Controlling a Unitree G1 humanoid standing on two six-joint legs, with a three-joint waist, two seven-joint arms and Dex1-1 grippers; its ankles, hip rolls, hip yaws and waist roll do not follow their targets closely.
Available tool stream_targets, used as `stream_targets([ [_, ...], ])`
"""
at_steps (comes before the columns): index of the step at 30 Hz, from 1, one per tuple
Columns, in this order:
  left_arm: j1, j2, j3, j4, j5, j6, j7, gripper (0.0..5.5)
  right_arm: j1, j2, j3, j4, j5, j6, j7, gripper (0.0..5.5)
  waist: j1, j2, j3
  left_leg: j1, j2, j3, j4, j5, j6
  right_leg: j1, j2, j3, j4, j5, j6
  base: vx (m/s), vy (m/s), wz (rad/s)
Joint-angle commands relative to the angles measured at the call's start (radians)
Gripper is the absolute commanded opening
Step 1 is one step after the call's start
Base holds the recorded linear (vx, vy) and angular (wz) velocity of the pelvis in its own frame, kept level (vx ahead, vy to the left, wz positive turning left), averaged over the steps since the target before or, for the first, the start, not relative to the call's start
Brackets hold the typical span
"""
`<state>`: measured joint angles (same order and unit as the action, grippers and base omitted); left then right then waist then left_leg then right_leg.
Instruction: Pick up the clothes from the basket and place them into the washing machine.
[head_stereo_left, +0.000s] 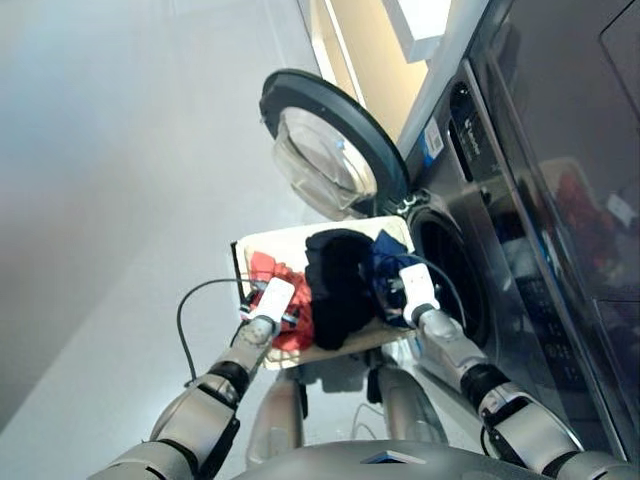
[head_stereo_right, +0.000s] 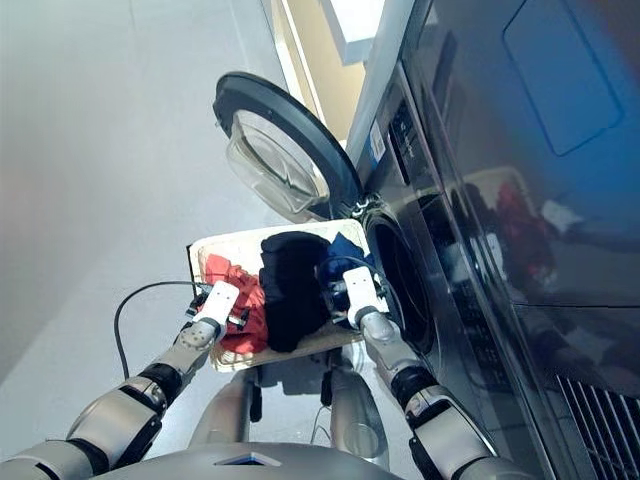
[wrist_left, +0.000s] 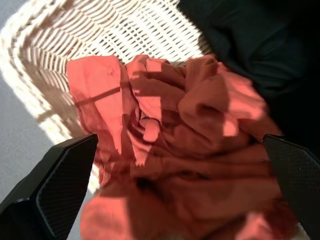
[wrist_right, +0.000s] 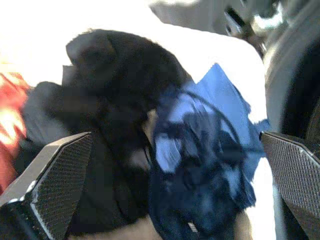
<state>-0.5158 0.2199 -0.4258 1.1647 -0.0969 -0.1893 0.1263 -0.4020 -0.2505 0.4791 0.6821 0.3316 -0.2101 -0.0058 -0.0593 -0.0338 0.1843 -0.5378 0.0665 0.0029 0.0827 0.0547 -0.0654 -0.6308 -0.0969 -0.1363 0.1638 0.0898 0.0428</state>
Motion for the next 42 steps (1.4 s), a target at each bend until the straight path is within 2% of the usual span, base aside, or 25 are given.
stream_targets([
  [1,-0.099,0.04,0.038,0.03,-0.018,-0.012,0.056,5.5,-0.037,-0.002,0.023,-0.15,0.058,-0.079,-0.018,5.5,-0.032,-0.029,0.025,-0.12,-0.003,0.002,0.224,-0.114,0.0,-0.059,-0.042,0.018,0.116,-0.086,0.107,-0.073,0.016,0.095],
  [6,-0.156,0.05,0.066,0.047,-0.048,-0.005,0.083,5.5,-0.059,-0.007,0.019,-0.197,0.068,-0.089,-0.021,5.5,-0.046,-0.022,0.021,-0.236,-0.001,-0.011,0.278,-0.125,0.003,-0.168,-0.048,0.023,0.163,-0.093,0.103,0.01,0.0,0.004],
  [7,-0.165,0.06,0.076,0.047,-0.062,-0.005,0.087,5.5,-0.066,-0.011,0.019,-0.211,0.063,-0.095,-0.024,5.5,-0.042,-0.016,0.018,-0.263,0.006,-0.018,0.307,-0.162,0.001,-0.199,-0.04,0.031,0.197,-0.125,0.108,0.07,-0.005,0.001],
  [14,-0.203,0.077,0.111,0.087,-0.116,0.008,0.087,5.5,-0.093,-0.015,0.02,-0.279,0.081,-0.108,-0.016,5.5,-0.051,-0.011,0.014,-0.382,0.011,-0.02,0.39,-0.193,0.013,-0.315,-0.037,0.048,0.273,-0.145,0.103,0.009,0.001,-0.004],
  [15,-0.209,0.076,0.121,0.091,-0.138,0.011,0.092,5.11,-0.097,-0.014,0.021,-0.273,0.08,-0.106,-0.018,5.5,-0.05,-0.008,0.013,-0.394,0.011,-0.024,0.399,-0.195,0.013,-0.324,-0.039,0.048,0.287,-0.149,0.102,0.0,0.0,0.0],
  [17,-0.205,0.067,0.136,0.088,-0.174,0.012,0.092,0.0,-0.096,-0.006,0.014,-0.269,0.083,-0.104,-0.021,5.5,-0.049,-0.005,0.011,-0.398,0.01,-0.027,0.407,-0.199,0.014,-0.336,-0.039,0.047,0.302,-0.157,0.099,0.0,0.0,0.0],
  [23,-0.187,0.045,0.134,0.074,-0.205,-0.008,0.087,0.0,-0.085,0.003,0.004,-0.246,0.058,-0.103,-0.016,5.5,-0.044,0.001,-0.01,-0.35,0.003,-0.029,0.353,-0.183,0.01,-0.307,-0.043,0.045,0.272,-0.143,0.099,0.0,0.0,0.0],
  [30,-0.172,0.046,0.169,0.029,-0.305,-0.044,0.068,0.0,-0.056,0.008,0.021,-0.186,0.049,-0.099,0.008,5.5,-0.033,0.01,-0.031,-0.198,-0.001,-0.016,0.253,-0.161,0.0,-0.18,-0.046,0.046,0.193,-0.122,0.099,-0.011,0.0,-0.014],
  [31,-0.17,0.046,0.174,0.008,-0.325,-0.054,0.066,0.0,-0.054,0.007,0.022,-0.175,0.038,-0.098,0.006,5.5,-0.034,0.009,-0.03,-0.187,-0.008,-0.01,0.233,-0.128,0.004,-0.165,-0.053,0.046,0.165,-0.091,0.094,-0.07,-0.012,-0.034],
  [33,-0.152,0.041,0.177,-0.051,-0.374,-0.076,0.05,0.0,-0.049,0.003,0.023,-0.155,0.018,-0.092,0.009,5.5,-0.024,0.016,-0.025,-0.131,-0.012,-0.004,0.204,-0.119,0.002,-0.111,-0.053,0.045,0.136,-0.085,0.096,-0.035,-0.01,0.003],
  [34,-0.123,0.041,0.171,-0.15,-0.402,-0.096,0.042,0.0,-0.036,-0.007,0.021,-0.156,0.005,-0.086,0.014,5.5,-0.016,0.022,-0.019,-0.089,-0.014,0.001,0.188,-0.114,0.003,-0.067,-0.054,0.045,0.115,-0.08,0.096,0.0,0.0,0.0],
  [35,-0.123,0.041,0.171,-0.151,-0.402,-0.095,0.042,0.0,-0.035,-0.007,0.021,-0.156,0.005,-0.086,0.014,5.5,-0.016,0.022,-0.018,-0.088,-0.014,0.001,0.187,-0.114,0.003,-0.066,-0.054,0.045,0.115,-0.08,0.096,0.019,-0.056,0.031],
  [36,-0.082,0.051,0.166,-0.277,-0.426,-0.122,0.03,0.0,-0.02,-0.025,0.021,-0.167,-0.019,-0.085,0.024,5.5,-0.008,0.028,-0.014,-0.041,-0.016,0.004,0.167,-0.108,0.003,-0.018,-0.054,0.048,0.092,-0.079,0.097,0.0,0.0,0.0],
  [42,-0.008,0.064,0.163,-0.52,-0.513,-0.148,-0.009,0.0,-0.019,-0.056,0.051,-0.164,-0.108,-0.067,0.046,5.5,0.011,0.037,-0.002,0.04,-0.018,0.015,0.134,-0.099,0.001,0.068,-0.052,0.046,0.052,-0.077,0.096,-0.001,-0.018,-0.006],
])
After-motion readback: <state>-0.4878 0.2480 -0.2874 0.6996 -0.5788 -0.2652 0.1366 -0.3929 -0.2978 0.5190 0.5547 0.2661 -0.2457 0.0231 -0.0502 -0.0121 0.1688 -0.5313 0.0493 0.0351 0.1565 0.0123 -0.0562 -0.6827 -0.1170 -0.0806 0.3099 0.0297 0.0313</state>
